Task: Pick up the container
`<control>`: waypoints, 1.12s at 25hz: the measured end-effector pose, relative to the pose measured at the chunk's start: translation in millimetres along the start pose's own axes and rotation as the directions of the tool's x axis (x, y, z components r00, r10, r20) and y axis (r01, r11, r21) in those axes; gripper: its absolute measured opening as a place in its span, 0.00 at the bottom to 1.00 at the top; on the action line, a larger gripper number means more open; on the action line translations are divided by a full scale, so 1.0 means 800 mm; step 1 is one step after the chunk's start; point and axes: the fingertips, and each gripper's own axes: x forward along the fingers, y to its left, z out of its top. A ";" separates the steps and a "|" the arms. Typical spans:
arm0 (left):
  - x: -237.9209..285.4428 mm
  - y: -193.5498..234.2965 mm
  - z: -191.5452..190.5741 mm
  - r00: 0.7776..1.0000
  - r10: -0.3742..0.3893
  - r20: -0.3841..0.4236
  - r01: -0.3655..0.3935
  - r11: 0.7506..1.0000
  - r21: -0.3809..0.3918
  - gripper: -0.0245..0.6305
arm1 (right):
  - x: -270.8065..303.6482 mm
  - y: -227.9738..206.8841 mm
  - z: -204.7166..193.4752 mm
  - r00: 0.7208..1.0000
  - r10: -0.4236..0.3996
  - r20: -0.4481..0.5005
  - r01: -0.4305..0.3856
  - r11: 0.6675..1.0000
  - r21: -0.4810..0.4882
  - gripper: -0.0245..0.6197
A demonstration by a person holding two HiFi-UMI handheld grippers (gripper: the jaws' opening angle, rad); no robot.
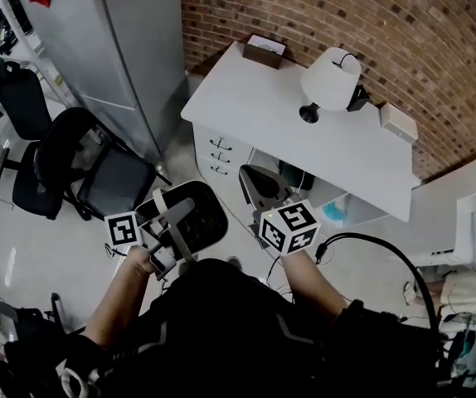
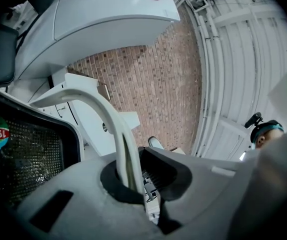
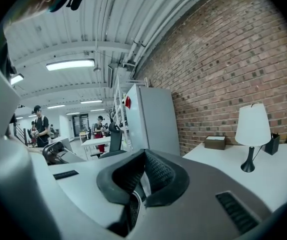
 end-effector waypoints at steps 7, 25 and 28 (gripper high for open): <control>-0.006 -0.013 0.000 1.000 -0.012 -0.007 0.012 1.000 0.018 0.05 | -0.004 0.005 0.018 0.999 -0.018 0.034 0.019 0.999 -0.041 0.05; -0.014 -0.025 -0.010 1.000 -0.023 -0.008 0.023 0.999 0.032 0.05 | -0.016 0.003 0.028 0.998 -0.035 0.060 0.039 0.997 -0.062 0.05; -0.014 -0.026 -0.011 1.000 -0.023 -0.015 0.024 0.999 0.031 0.05 | -0.017 0.003 0.029 0.997 -0.041 0.060 0.045 0.997 -0.067 0.05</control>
